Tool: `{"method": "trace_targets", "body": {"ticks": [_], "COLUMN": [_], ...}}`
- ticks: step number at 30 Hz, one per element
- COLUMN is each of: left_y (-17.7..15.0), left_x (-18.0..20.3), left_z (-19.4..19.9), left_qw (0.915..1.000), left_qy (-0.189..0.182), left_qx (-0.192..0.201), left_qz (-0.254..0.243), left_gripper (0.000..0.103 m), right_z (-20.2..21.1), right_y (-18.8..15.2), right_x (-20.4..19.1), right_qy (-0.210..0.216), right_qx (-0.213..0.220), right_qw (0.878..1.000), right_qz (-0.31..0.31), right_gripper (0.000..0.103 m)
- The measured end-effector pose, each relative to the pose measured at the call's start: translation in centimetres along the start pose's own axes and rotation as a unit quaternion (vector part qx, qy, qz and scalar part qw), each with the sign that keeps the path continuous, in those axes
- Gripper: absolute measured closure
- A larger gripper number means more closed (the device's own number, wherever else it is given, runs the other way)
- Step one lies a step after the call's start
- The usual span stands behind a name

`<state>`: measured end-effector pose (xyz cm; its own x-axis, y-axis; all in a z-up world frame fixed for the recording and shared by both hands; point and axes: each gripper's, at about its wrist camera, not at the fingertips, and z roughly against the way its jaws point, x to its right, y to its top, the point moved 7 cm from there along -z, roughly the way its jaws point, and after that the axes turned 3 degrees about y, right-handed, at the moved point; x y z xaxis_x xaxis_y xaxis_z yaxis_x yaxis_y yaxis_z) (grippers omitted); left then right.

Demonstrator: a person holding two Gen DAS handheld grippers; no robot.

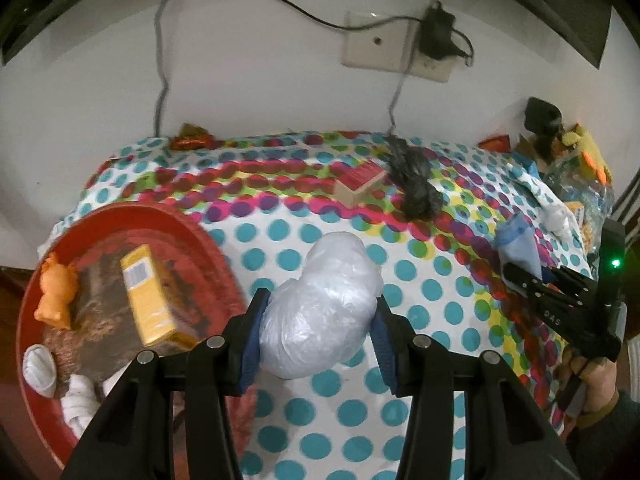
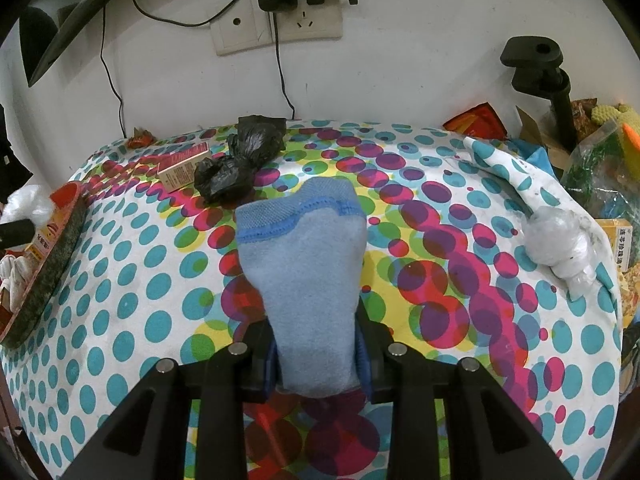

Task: Organize objects
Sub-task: 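Carry the white plastic bag to the red tray and open the left gripper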

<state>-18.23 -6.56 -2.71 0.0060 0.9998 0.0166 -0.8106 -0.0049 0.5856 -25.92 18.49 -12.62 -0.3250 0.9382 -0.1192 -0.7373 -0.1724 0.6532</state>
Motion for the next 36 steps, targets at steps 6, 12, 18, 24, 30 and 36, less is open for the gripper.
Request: {"method": "trace_targets", "body": {"ticks": [6,12,18,24,30,36], "left_y": [-0.1,-0.3,-1.2,-3.0,-5.0,-6.5], "left_x": [-3.7,-8.8,-13.7,-17.9,-20.8,-22.7], "left_z": [1.8,3.3,3.2,2.1,0.7,-0.8], "left_qw": [0.9996,0.9975,0.9937,0.9884,0.9844,0.9807], "left_qy": [0.02,0.05,0.078,0.099,0.115,0.125], "left_qx": [0.008,0.014,0.003,-0.016,-0.039,-0.058], "left_qz": [0.016,0.048,0.08,0.114,0.128,0.139], "left_gripper": [0.058,0.058,0.058,0.058,0.058,0.057], "right_z": [0.0,-0.1,0.0,-0.2,-0.2,-0.2], "right_y": [0.0,0.0,0.0,-0.1,-0.1,-0.1], "right_x": [0.1,0.0,0.0,0.1,-0.1,-0.1], "right_qy": [0.001,0.001,0.002,-0.001,0.003,0.002], "right_qx": [-0.001,-0.001,-0.002,-0.005,-0.006,-0.007], "right_qw": [1.0,1.0,1.0,1.0,1.0,1.0], "right_qz": [0.003,0.005,0.005,0.011,0.017,0.02], "right_gripper": [0.071,0.071,0.071,0.071,0.071,0.071]}}
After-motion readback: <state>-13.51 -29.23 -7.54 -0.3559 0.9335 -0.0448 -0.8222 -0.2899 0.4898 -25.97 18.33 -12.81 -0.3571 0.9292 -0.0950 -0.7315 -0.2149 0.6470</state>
